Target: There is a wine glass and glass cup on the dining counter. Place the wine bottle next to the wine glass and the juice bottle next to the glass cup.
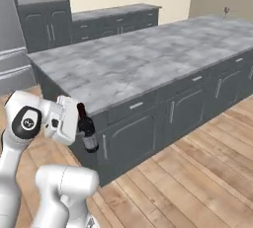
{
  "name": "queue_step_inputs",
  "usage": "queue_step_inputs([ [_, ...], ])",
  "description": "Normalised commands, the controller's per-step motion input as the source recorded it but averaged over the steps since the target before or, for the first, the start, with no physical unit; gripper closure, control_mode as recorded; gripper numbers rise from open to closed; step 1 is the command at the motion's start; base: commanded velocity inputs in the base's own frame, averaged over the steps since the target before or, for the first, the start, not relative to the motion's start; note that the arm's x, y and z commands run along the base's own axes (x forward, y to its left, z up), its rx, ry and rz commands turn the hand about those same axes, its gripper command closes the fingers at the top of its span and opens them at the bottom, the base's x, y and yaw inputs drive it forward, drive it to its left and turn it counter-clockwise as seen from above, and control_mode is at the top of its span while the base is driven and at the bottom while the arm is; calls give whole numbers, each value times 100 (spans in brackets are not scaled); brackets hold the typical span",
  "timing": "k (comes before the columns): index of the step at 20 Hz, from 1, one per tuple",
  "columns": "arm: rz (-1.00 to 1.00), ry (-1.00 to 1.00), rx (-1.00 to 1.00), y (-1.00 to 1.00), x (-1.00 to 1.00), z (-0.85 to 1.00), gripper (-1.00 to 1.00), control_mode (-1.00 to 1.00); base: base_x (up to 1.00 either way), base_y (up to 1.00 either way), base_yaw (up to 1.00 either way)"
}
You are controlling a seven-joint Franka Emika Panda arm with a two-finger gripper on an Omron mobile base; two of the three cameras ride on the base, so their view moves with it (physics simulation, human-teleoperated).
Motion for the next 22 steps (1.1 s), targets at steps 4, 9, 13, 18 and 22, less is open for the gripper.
queue_step_inputs([
  [4, 0, 0, 0, 0, 0, 0, 100, 100, 0, 0, -91],
  [9, 0, 0, 0, 0, 0, 0, 100, 100, 39, 4, -55],
  [13, 0, 0, 0, 0, 0, 0, 100, 100, 62, -10, -20],
  [18, 0, 0, 0, 0, 0, 0, 100, 100, 76, -7, -9],
  [22, 0, 0, 0, 0, 0, 0, 100, 100, 86, -10, -1],
])
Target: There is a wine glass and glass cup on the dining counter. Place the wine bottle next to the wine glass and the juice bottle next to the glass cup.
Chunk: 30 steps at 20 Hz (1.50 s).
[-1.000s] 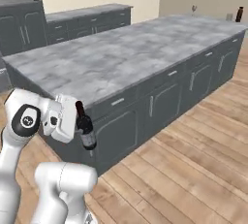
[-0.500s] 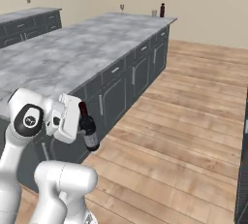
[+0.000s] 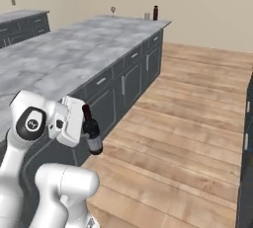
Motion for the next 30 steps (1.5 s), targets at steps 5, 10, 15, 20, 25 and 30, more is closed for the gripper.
queue_step_inputs([
  [5, 0, 0, 0, 0, 0, 0, 100, 100, 90, -16, 0],
  [10, 0, 0, 0, 0, 0, 0, 100, 100, 92, -17, 2],
  [15, 0, 0, 0, 0, 0, 0, 100, 100, 91, -16, 3],
  [20, 0, 0, 0, 0, 0, 0, 100, 100, 91, -14, 4],
  [25, 0, 0, 0, 0, 0, 0, 100, 100, 82, -14, 3],
  [30, 0, 0, 0, 0, 0, 0, 100, 100, 57, -11, 0],
])
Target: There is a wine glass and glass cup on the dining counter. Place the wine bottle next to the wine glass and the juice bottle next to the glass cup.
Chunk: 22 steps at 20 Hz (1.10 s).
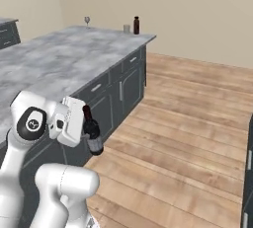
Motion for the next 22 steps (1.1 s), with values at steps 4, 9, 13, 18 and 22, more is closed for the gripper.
queue_step_inputs([
  [4, 0, 0, 0, 0, 0, 0, 100, 100, 63, -7, 0],
  [9, 0, 0, 0, 0, 0, 0, 100, 100, 68, -9, 0],
  [13, 0, 0, 0, 0, 0, 0, 100, 100, 69, -13, 0],
  [18, 0, 0, 0, 0, 0, 0, 100, 100, 69, -12, 0],
  [22, 0, 0, 0, 0, 0, 0, 100, 100, 68, -13, 0],
])
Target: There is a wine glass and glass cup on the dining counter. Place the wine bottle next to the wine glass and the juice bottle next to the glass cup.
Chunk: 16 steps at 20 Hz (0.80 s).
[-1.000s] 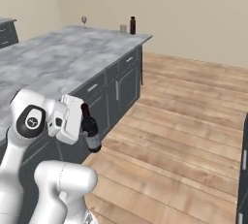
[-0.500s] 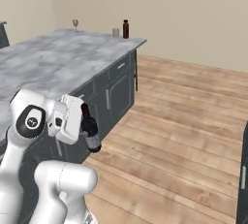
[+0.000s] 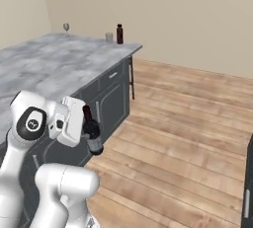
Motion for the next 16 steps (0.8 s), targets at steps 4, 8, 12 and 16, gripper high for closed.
queue_step_inputs([
  [4, 0, 0, 0, 0, 0, 0, 100, 100, 66, -14, 0],
  [8, 0, 0, 0, 0, 0, 0, 100, 100, 65, -15, 0],
  [12, 0, 0, 0, 0, 0, 0, 100, 100, 67, -16, 0],
  [16, 0, 0, 0, 0, 0, 0, 100, 100, 68, -18, 0],
])
